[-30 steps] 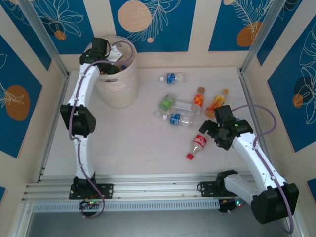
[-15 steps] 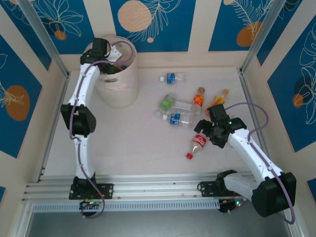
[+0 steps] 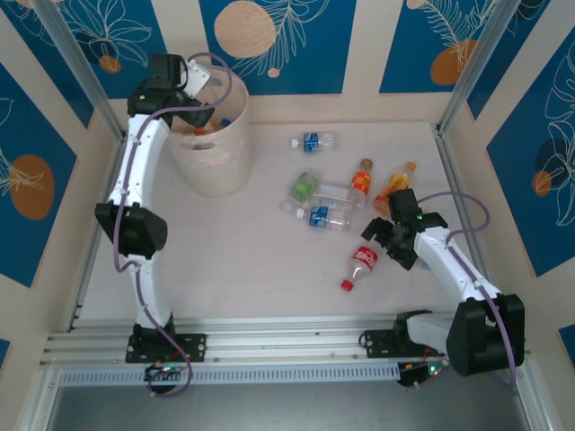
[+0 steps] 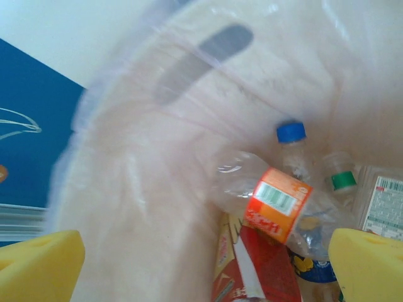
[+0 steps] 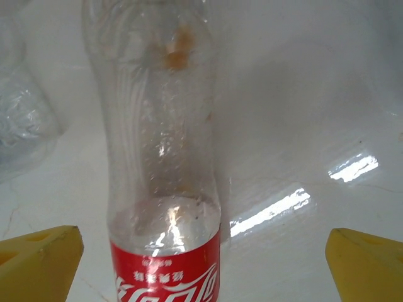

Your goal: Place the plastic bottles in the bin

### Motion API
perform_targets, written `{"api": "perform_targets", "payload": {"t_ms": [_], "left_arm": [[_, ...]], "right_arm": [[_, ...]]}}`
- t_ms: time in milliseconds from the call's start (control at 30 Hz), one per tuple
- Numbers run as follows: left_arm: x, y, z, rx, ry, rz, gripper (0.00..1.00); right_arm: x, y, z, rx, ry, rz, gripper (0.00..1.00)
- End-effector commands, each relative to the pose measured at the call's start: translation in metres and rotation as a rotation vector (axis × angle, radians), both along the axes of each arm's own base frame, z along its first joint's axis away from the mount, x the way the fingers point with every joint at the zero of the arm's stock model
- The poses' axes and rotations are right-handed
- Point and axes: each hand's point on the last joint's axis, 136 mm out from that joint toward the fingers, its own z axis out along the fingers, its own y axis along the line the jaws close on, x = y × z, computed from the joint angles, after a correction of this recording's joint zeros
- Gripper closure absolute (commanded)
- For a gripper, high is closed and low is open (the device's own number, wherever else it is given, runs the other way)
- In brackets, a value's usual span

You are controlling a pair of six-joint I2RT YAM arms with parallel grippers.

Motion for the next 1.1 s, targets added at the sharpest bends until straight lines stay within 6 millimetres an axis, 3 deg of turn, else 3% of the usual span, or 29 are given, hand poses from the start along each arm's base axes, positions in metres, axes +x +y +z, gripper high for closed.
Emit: {"api": "perform_targets", "payload": {"t_ms": [0,300,533,767,1067], "left_arm": [[-0.013,0.006,0.051,-0.069,-0.115,0.034,0.0],[-0.049,0.002,0.101,-0.29,-0.189,0.087,0.0],[-0.084,-0.035,0.11,-0.602,-0.15,-0.019,0.0],[-0.109,-0.056,0.104,-0.851,-0.172,-0.093,0.0],[-0.136,-0.065,0.075,-0.875,-0.141,-0.09,0.0]], "right_arm": [[0.005,0.004,-0.004,0.056,-0.014,0.02,0.02],[0.028,0.009,-0.011,0.118,-0.042,0.037,0.1],[0.044,0.011,-0.019,0.119,-0.021,0.047,0.14],[0.051,0.013,-0.034,0.124,0.009,0.044,0.18],[0.052,0.016,-0.058,0.129,0.061,0.03,0.19]]}}
